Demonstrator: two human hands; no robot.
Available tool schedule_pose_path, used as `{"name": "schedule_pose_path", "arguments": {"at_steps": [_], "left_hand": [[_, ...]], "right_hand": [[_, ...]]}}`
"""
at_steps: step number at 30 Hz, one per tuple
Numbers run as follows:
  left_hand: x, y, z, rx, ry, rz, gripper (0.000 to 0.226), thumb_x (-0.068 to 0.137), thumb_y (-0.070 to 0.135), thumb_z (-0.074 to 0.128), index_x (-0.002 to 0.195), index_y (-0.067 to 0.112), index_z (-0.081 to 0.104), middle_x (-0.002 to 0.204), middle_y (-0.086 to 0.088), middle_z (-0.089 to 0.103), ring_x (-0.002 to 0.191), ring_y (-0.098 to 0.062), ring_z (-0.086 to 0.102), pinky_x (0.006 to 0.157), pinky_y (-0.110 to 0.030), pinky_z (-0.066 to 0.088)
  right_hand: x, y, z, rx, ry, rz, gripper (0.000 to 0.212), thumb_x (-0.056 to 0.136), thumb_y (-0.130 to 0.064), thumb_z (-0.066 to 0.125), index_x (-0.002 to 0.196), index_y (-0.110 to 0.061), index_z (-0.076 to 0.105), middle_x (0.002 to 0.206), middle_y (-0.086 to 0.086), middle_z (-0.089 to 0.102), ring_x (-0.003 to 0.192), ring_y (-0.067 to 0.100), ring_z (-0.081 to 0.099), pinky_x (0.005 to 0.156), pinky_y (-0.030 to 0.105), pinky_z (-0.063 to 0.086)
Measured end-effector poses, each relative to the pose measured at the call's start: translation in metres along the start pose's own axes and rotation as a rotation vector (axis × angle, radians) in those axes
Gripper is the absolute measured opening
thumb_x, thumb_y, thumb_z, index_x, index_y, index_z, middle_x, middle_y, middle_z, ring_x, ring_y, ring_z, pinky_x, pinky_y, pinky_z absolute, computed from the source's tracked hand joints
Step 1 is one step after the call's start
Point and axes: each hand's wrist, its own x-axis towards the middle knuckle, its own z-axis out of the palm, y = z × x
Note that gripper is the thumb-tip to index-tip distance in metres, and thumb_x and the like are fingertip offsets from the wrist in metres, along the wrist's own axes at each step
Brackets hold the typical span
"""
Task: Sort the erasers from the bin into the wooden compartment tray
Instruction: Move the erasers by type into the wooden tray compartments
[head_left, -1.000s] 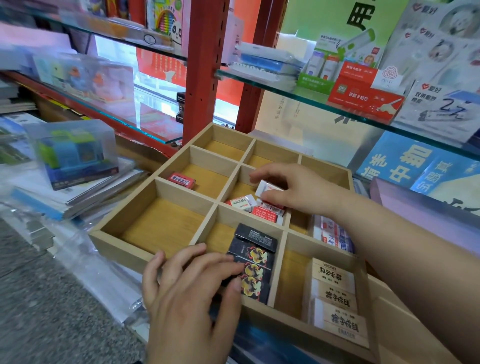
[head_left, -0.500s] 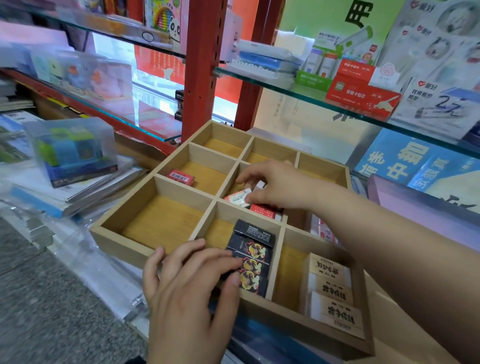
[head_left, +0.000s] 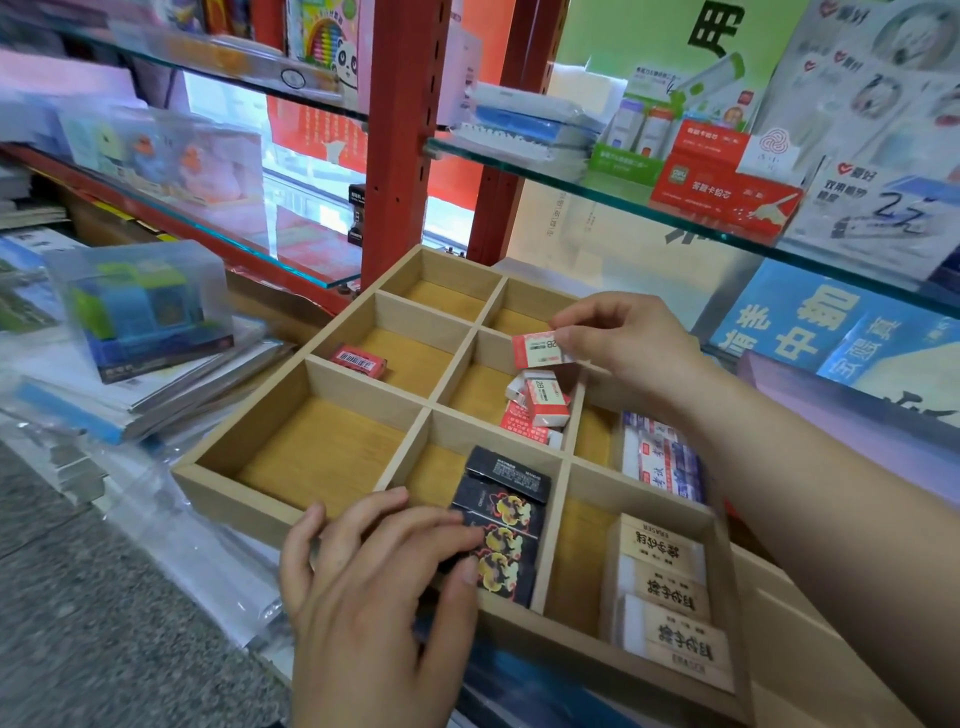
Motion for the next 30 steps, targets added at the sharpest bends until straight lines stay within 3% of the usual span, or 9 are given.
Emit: {"name": "schedule_pose_path", "arguments": {"at_steps": [8, 10, 14, 17, 20, 23, 26, 28, 30], "left_hand": [[0.000, 0.001, 0.000, 0.010, 0.007, 0.002, 0.026, 0.091, 0.053, 0.030, 0.089, 0.040, 0.053, 0.091, 0.030, 0.053, 0.101, 0.002, 0.043, 0.108, -0.022, 0.007], [0.000, 0.002, 0.001, 0.009, 0.023, 0.003, 0.014, 0.084, 0.046, 0.042, 0.089, 0.040, 0.053, 0.090, 0.029, 0.054, 0.101, 0.001, 0.044, 0.107, -0.021, 0.008], [-0.001, 0.001, 0.002, 0.015, 0.028, 0.005, 0.017, 0.086, 0.048, 0.039, 0.090, 0.040, 0.053, 0.091, 0.030, 0.053, 0.101, 0.002, 0.043, 0.107, -0.022, 0.008], [0.000, 0.002, 0.002, 0.010, 0.034, -0.004, 0.017, 0.086, 0.048, 0.040, 0.090, 0.039, 0.053, 0.090, 0.029, 0.054, 0.102, 0.000, 0.044, 0.107, -0.022, 0.008], [-0.001, 0.003, 0.002, 0.010, 0.040, 0.001, 0.014, 0.083, 0.044, 0.043, 0.089, 0.038, 0.054, 0.090, 0.027, 0.055, 0.101, -0.003, 0.046, 0.107, -0.022, 0.008], [-0.001, 0.002, 0.002, 0.000, 0.034, -0.001, 0.014, 0.078, 0.037, 0.046, 0.085, 0.038, 0.058, 0.089, 0.026, 0.056, 0.101, -0.004, 0.047, 0.107, -0.022, 0.008], [0.000, 0.001, 0.000, 0.007, 0.015, 0.001, 0.021, 0.087, 0.048, 0.039, 0.086, 0.039, 0.058, 0.090, 0.028, 0.055, 0.101, -0.001, 0.045, 0.108, -0.022, 0.007], [0.000, 0.001, 0.001, 0.006, 0.021, -0.003, 0.016, 0.084, 0.045, 0.041, 0.090, 0.038, 0.055, 0.090, 0.028, 0.054, 0.102, -0.001, 0.045, 0.108, -0.022, 0.007], [-0.001, 0.001, 0.002, 0.000, 0.029, 0.000, 0.014, 0.080, 0.040, 0.044, 0.090, 0.038, 0.054, 0.090, 0.027, 0.055, 0.102, -0.004, 0.047, 0.108, -0.022, 0.008]], "right_hand": [[-0.008, 0.009, -0.006, -0.214, 0.106, -0.101, 0.019, 0.084, -0.015, 0.061, 0.070, -0.026, 0.054, 0.074, -0.014, 0.052, 0.069, -0.002, 0.049, 0.048, -0.005, 0.036], [-0.009, 0.007, -0.002, -0.249, 0.106, -0.121, 0.008, 0.086, -0.013, 0.058, 0.083, -0.021, 0.058, 0.075, -0.016, 0.049, 0.069, -0.001, 0.048, 0.051, -0.003, 0.037], [-0.006, 0.004, 0.000, -0.431, -0.126, -0.145, 0.034, 0.086, -0.010, 0.055, 0.118, -0.020, 0.053, 0.089, -0.010, 0.047, 0.077, 0.004, 0.050, 0.059, 0.009, 0.041], [-0.001, -0.004, 0.000, -0.597, -0.257, -0.117, 0.026, 0.082, -0.012, 0.060, 0.103, -0.020, 0.047, 0.096, -0.007, 0.051, 0.075, 0.005, 0.051, 0.055, 0.012, 0.039], [0.005, -0.007, 0.003, -0.709, -0.289, -0.111, 0.021, 0.083, -0.012, 0.058, 0.092, -0.018, 0.040, 0.086, -0.001, 0.054, 0.068, 0.010, 0.048, 0.054, 0.020, 0.038], [0.007, -0.008, -0.001, -0.634, -0.230, -0.107, 0.015, 0.089, -0.016, 0.052, 0.093, -0.019, 0.037, 0.080, -0.003, 0.051, 0.069, 0.009, 0.047, 0.055, 0.020, 0.036], [0.008, -0.005, -0.008, -0.401, -0.163, -0.067, 0.018, 0.090, -0.014, 0.051, 0.093, -0.022, 0.035, 0.088, -0.003, 0.054, 0.086, 0.015, 0.055, 0.064, 0.019, 0.042], [0.005, -0.002, -0.009, -0.267, -0.199, -0.043, 0.022, 0.091, -0.011, 0.048, 0.089, -0.027, 0.033, 0.090, -0.001, 0.058, 0.092, 0.019, 0.060, 0.071, 0.024, 0.049], [0.001, -0.002, -0.006, -0.255, -0.257, -0.053, 0.023, 0.093, -0.008, 0.042, 0.099, -0.028, 0.032, 0.086, -0.001, 0.058, 0.088, 0.019, 0.062, 0.076, 0.029, 0.053]]}}
